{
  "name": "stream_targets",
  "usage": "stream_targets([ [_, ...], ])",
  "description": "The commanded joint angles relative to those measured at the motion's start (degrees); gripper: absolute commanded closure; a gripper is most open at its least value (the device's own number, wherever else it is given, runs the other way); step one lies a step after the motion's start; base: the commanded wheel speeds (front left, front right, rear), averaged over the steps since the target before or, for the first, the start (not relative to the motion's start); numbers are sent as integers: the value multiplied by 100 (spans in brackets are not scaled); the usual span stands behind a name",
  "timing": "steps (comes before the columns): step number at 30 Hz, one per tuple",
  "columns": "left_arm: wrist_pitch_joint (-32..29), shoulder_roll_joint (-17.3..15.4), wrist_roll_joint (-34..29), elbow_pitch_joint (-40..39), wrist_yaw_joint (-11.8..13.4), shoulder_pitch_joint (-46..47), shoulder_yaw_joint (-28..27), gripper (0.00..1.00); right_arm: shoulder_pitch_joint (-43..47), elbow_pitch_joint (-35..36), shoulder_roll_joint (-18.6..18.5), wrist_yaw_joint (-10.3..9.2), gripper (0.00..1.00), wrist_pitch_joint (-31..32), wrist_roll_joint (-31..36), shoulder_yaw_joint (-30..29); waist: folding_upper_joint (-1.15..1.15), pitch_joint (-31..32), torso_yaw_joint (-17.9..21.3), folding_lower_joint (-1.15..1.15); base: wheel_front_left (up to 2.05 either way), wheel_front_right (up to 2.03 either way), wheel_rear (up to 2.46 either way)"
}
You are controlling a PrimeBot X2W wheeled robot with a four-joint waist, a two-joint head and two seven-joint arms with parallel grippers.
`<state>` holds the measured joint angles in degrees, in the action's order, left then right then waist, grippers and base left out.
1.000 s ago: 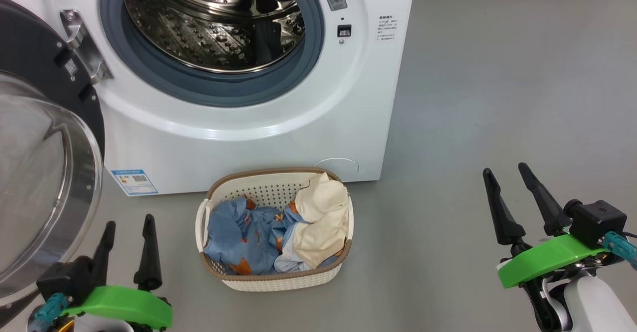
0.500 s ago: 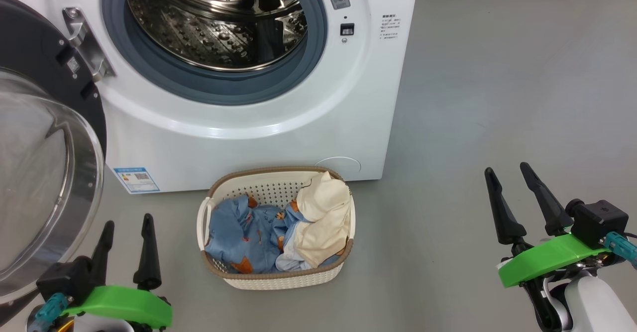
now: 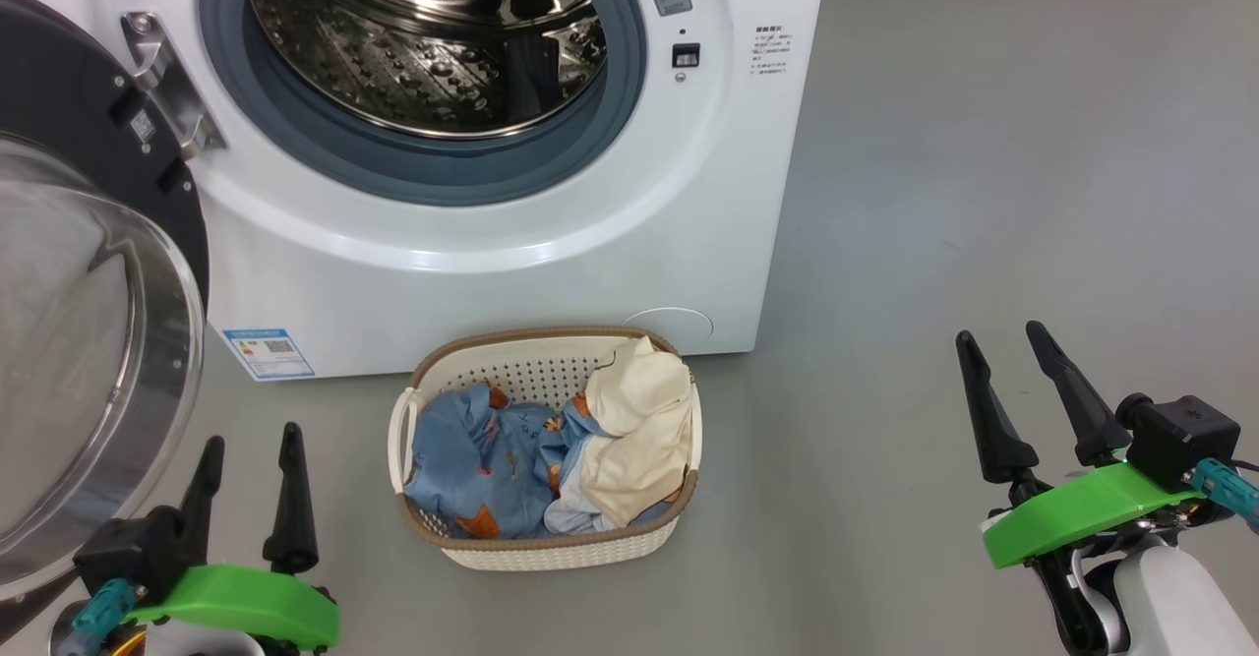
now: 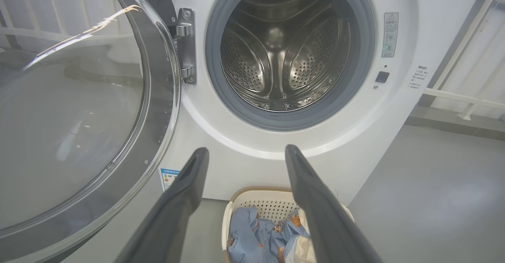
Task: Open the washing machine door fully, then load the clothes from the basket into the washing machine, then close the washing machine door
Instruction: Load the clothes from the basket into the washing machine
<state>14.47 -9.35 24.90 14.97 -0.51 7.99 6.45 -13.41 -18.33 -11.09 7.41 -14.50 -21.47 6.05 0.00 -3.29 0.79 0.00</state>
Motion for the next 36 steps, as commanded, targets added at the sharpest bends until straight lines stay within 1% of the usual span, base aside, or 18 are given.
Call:
stream_targets([
  [1, 52, -95, -69, -86, 36, 165, -222, 0, -36, 159, -28, 8, 0, -50, 53, 116, 0, -2, 1, 0, 0, 0, 0],
  [5, 52, -97, -105, -76, 64, 173, -215, 0, -28, 162, -20, 8, 0, -50, 59, 110, 0, -6, 1, 0, 0, 0, 0],
  [15, 52, -97, -94, -71, 12, 211, -192, 0, -23, 181, -6, 8, 0, -50, 74, 95, 0, -34, -29, 0, 26, -26, 0],
  [36, 52, -107, -76, -36, -13, 247, -163, 0, -52, 160, 28, 8, 0, -50, 76, 93, 0, -71, -21, 0, 117, -117, 0],
])
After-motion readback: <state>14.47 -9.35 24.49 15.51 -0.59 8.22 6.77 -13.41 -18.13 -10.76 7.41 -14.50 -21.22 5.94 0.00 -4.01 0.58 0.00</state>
